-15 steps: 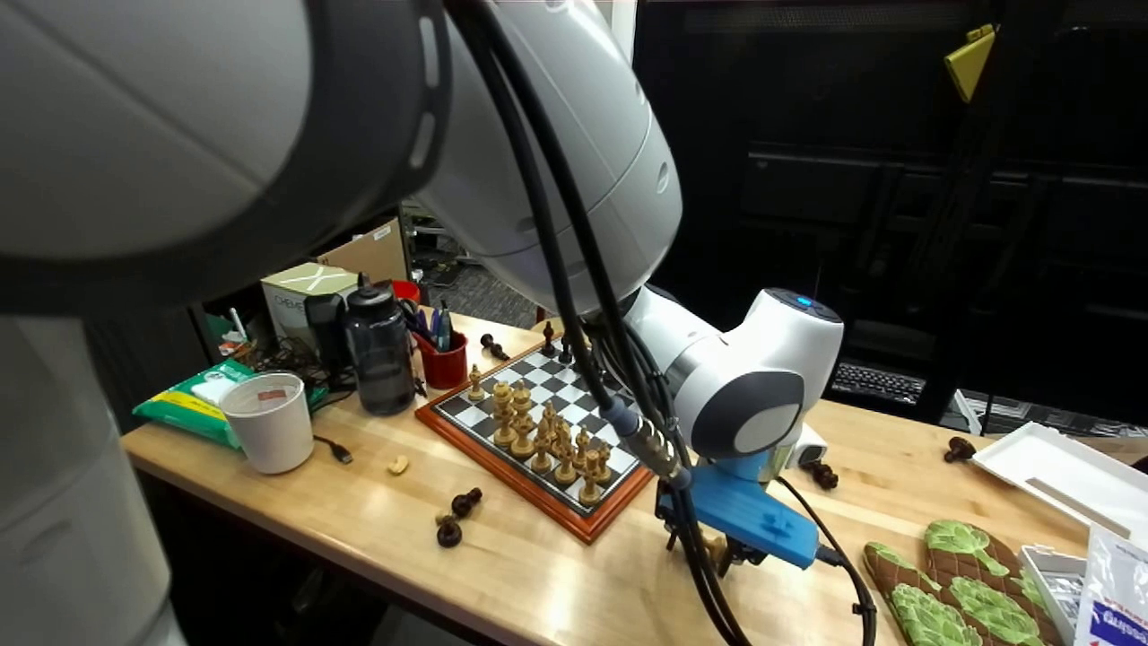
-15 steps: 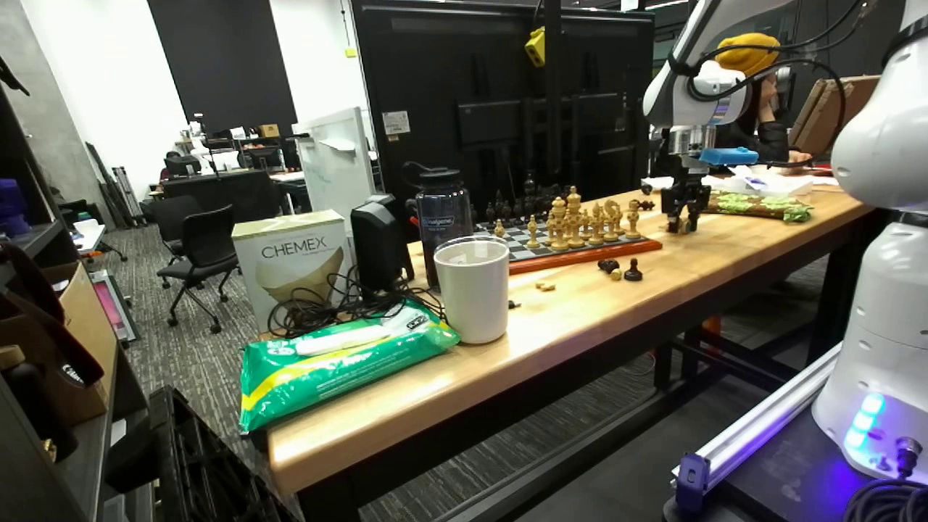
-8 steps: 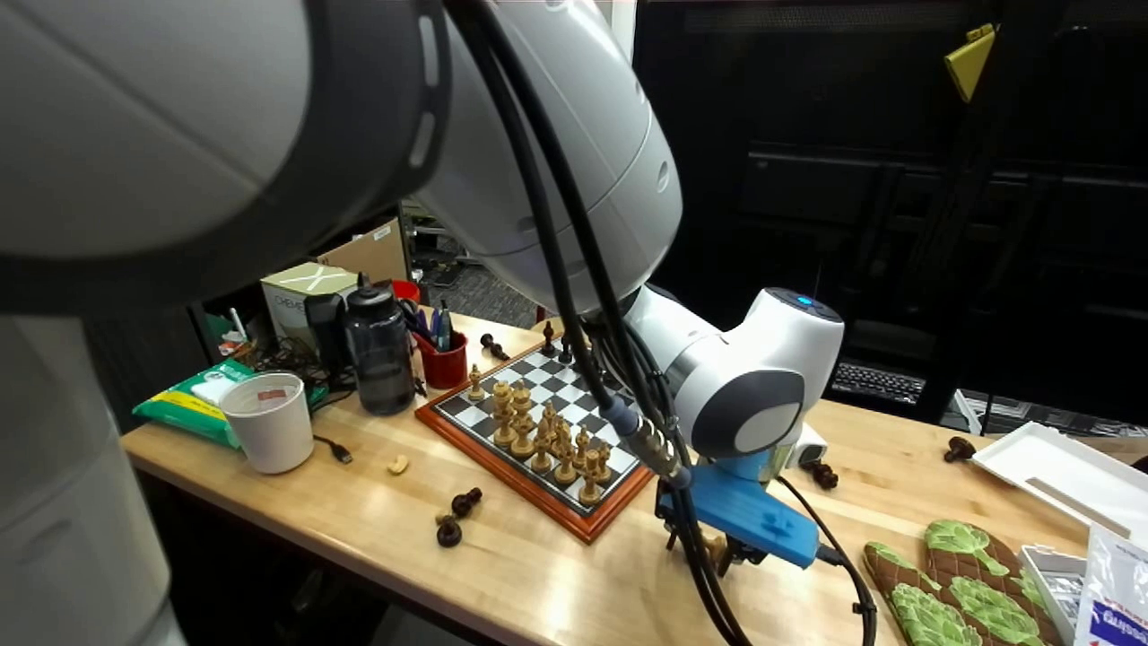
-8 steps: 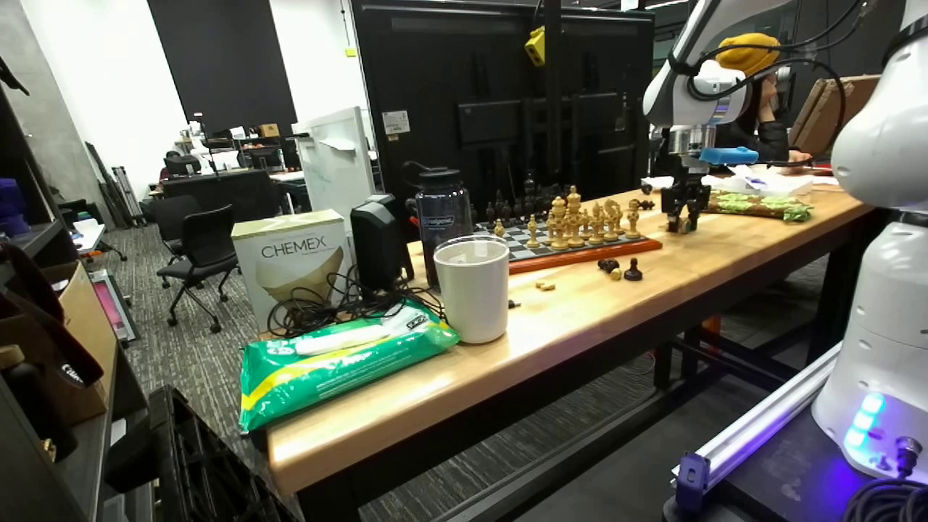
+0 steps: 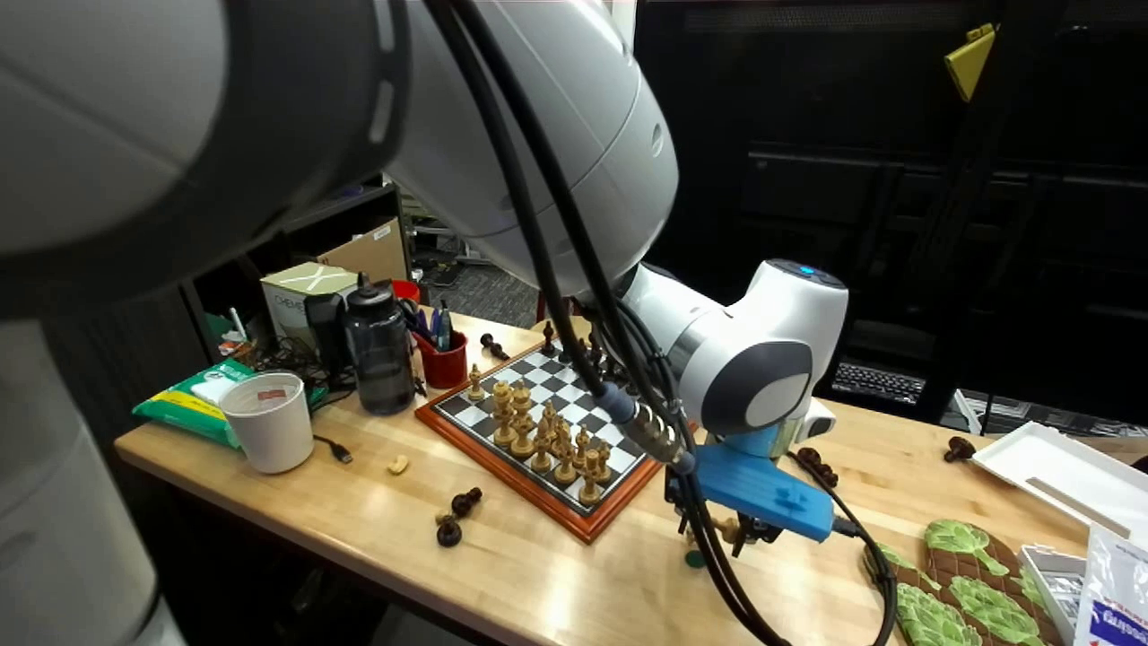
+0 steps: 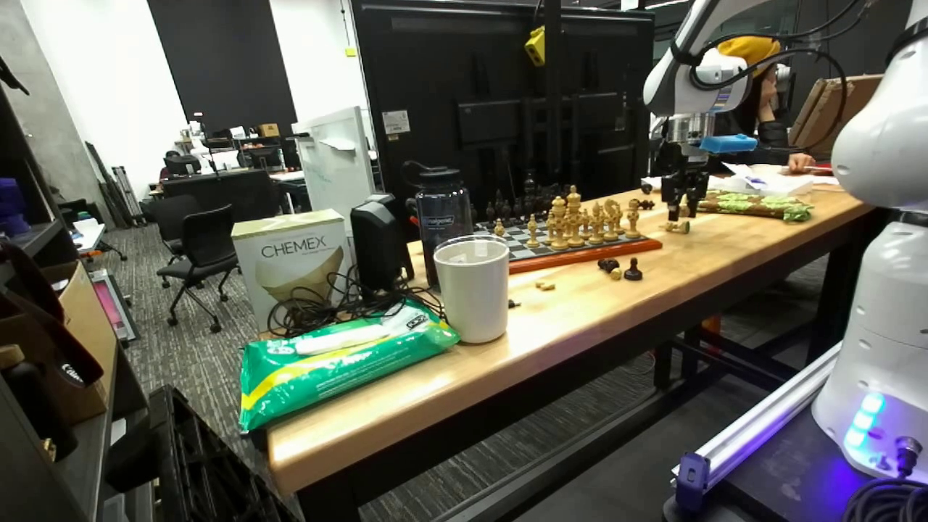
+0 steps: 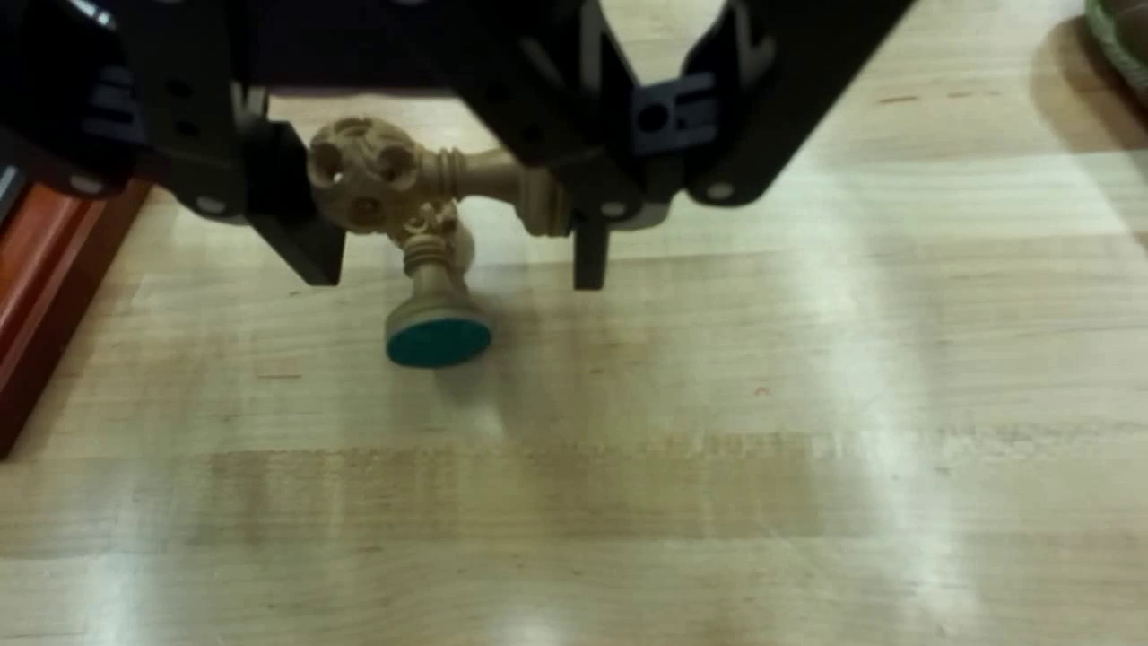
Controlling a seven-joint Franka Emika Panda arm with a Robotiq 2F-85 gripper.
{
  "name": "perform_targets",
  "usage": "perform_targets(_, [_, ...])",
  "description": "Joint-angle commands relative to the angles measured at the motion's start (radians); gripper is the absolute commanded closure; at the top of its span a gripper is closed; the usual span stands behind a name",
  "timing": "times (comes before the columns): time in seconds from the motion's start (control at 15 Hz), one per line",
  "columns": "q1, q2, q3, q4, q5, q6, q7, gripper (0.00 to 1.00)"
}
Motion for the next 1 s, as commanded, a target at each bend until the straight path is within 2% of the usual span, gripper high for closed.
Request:
perform_targets(0.0, [-0.008,-0.014,0.009,0.044,-0.004,-0.04,-0.005,0.61])
perform_targets(0.53, [-0.042,0.114,0.009,0.187,0.047,-0.043,-0.025,0.61])
perform_targets(0.93, [-0.085,0.191,0.024,0.247,0.078,-0.053,-0.031,0.61])
